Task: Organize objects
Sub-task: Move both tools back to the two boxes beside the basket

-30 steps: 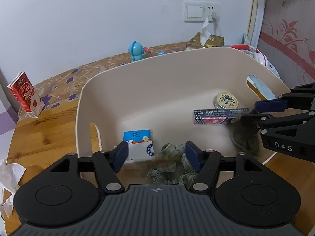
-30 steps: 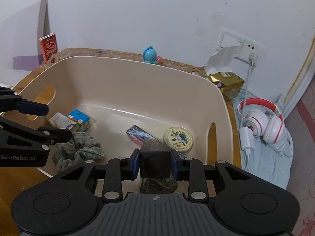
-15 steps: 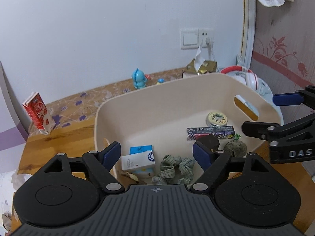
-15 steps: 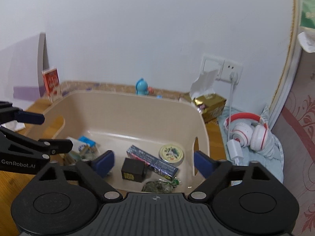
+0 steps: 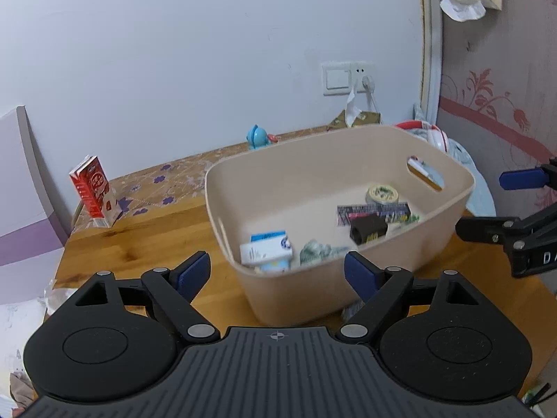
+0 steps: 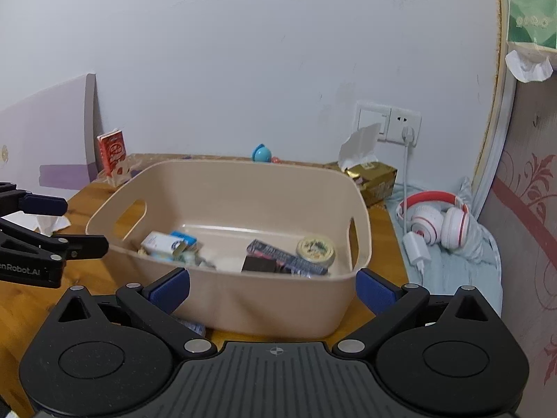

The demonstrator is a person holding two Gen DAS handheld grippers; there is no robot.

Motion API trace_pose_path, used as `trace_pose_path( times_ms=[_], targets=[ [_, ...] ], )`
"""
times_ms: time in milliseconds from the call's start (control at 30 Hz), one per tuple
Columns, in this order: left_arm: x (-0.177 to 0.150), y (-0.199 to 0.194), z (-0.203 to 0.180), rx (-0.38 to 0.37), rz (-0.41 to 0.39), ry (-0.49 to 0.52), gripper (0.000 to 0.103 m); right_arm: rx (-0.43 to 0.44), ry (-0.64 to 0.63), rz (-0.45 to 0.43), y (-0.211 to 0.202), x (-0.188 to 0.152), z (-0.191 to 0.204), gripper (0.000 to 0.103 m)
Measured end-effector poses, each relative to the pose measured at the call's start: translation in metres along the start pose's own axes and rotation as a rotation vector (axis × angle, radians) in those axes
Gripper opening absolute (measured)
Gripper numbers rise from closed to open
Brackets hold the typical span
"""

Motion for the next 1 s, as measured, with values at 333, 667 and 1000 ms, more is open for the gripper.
trace_pose_path(
  times_ms=[333, 667, 1000],
  targets=[
    [-0.053, 0.002, 0.005, -0.048, 0.047, 0.021, 0.086, 0.011, 0.013, 0.067, 0.003, -0.045, 0.009, 0.103],
    [-0.092, 0.018, 0.004, -0.123, 0.105, 0.038, 0.086, 0.032, -0.001, 0.137, 0.019, -0.081, 0.021, 0.103],
    [-0.104, 0.036, -0.014, -0.139, 0.093, 0.12, 0.085, 0.075, -0.039, 0.175, 0.031, -0.098, 0.038, 0.103]
  ],
)
Point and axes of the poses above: each gripper's, at about its wrist camera, not at the fingertips, and y roughly the way its jaws point, z to its left, x to its top, the point moved 1 cm from there along y, roughly the way its jaws point, and after that the axes turned 2 degrees about -z, right-handed, at the moved point
